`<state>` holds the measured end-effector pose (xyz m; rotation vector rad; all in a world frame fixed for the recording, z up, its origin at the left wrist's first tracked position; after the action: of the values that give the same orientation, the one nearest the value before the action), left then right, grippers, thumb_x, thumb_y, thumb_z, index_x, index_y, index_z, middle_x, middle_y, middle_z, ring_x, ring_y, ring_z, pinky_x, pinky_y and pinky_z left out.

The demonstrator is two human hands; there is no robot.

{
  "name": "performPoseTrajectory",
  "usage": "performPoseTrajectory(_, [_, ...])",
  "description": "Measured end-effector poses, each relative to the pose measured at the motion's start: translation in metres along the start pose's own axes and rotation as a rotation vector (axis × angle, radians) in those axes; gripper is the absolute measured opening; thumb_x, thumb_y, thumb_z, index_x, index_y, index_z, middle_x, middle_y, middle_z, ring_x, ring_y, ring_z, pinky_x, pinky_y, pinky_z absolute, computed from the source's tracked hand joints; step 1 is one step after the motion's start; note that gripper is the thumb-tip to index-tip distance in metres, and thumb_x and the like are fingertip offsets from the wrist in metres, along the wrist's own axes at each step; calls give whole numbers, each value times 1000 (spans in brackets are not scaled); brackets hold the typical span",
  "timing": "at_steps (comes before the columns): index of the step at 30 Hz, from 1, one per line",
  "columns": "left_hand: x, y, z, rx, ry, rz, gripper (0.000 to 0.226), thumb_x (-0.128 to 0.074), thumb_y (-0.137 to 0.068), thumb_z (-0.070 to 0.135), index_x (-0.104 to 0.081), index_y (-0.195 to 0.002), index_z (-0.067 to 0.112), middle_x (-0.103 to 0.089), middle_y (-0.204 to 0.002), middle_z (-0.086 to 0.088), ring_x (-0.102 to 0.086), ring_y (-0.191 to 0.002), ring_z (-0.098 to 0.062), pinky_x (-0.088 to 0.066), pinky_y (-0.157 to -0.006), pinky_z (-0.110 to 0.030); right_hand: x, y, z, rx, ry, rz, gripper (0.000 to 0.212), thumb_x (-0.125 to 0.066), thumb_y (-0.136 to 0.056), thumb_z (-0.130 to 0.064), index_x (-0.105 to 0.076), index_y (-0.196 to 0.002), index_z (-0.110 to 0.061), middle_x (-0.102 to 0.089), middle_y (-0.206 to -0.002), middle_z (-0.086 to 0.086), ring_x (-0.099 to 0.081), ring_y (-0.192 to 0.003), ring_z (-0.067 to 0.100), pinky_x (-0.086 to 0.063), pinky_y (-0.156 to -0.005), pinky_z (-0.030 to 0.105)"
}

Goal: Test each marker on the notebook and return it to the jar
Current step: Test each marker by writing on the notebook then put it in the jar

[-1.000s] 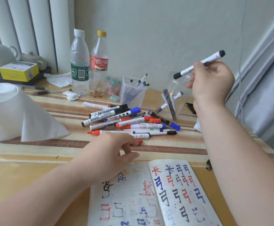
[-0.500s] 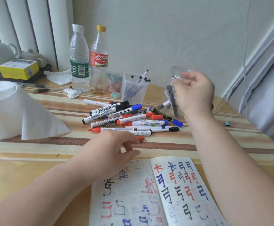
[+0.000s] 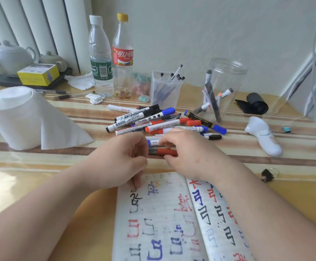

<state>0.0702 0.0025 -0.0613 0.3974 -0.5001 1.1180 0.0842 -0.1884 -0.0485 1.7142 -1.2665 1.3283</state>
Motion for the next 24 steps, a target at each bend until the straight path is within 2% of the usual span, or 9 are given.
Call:
performPoseTrajectory(3, [4,0,-2,52,121,-31,10,-49,-71,14,-56,-74,19,-71,-69,-12,-76,-64,-35,-63,-66,-47,-1,-4,-5,15,100,-30,14,-63,-87,-24,-68,-98,-30,-56,-97,-11,-57,-91,14,-54,-74,35])
performPoseTrajectory(5, [5,0,-3,44,112,-47,10,-49,-71,14,-57,-74,19,-71,-70,-12,-76,-65,-35,-63,-69,-50,2,-6,-5,-12,138,-31,5,-64,-82,-23,-63,-81,-28,-56,-87,-10,-57,-82,13,-50,-64,32])
performPoseTrajectory(7, [4,1,-3,19,80,-52,10,-50,-76,14,-58,-75,21,-72,-70,-11,-76,-66,-34,-63,-71,-50,8,-6,-2,-56,119,-7,11,-65,-81,-23,-59,-74,-27,-59,-80,-9,-57,-75,10,-46,-59,29])
performPoseTrajectory(10, [3,0,-5,1,54,-18,14,-55,-88,10,-62,-79,19,-73,-71,-9,-76,-64,-32,-63,-67,-47,14,-3,4,-78,103,-54,7,-67,-81,-27,-60,-82,-29,-59,-80,-12,-56,-74,4,-44,-58,27])
performPoseTrajectory(14, [2,-1,-5,0,49,2,17,-54,-93,0,-62,-85,12,-73,-72,-8,-76,-63,-30,-63,-61,-40,12,2,1,-32,37,-175,24,-62,-83,-26,-61,-100,-42,-52,-78,-17,-50,-73,-1,-36,-57,24])
performPoseTrajectory(17, [3,-1,-5,2,47,-4,19,-54,-91,0,-62,-83,14,-74,-70,-9,-76,-64,-29,-62,-63,-38,11,3,-6,4,69,-201,18,-64,-80,-38,-64,-98,-39,-54,-76,-17,-52,-73,-1,-37,-56,24])
performPoseTrajectory(20, [3,0,-4,-5,47,-23,22,-55,-88,4,-62,-77,21,-71,-66,-6,-77,-64,-29,-62,-66,-40,7,2,-14,3,146,-256,18,-68,-79,-41,-63,-94,-34,-57,-81,-13,-55,-74,2,-41,-55,27])
performPoseTrajectory(22, [4,1,-4,-11,63,-46,17,-55,-88,8,-62,-77,19,-69,-65,-6,-77,-65,-30,-63,-67,-44,6,0,-17,22,267,-219,14,-67,-78,-41,-61,-87,-31,-58,-82,-10,-56,-75,9,-43,-55,29])
performPoseTrajectory(24, [5,1,-4,-13,115,-54,11,-57,-88,16,-61,-78,16,-68,-65,-5,-76,-64,-33,-64,-65,-46,14,0,-13,15,262,-57,15,-66,-75,-39,-58,-80,-28,-59,-76,-9,-56,-71,10,-40,-54,28])
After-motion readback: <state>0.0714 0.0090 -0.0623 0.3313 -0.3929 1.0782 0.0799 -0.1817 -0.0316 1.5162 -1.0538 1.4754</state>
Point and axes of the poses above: each hand's wrist, its own y-axis away from the middle knuckle, its own x-axis out of the back of the hand, z = x × y, the point moved 2 cm from there along -y, towards the middle knuckle
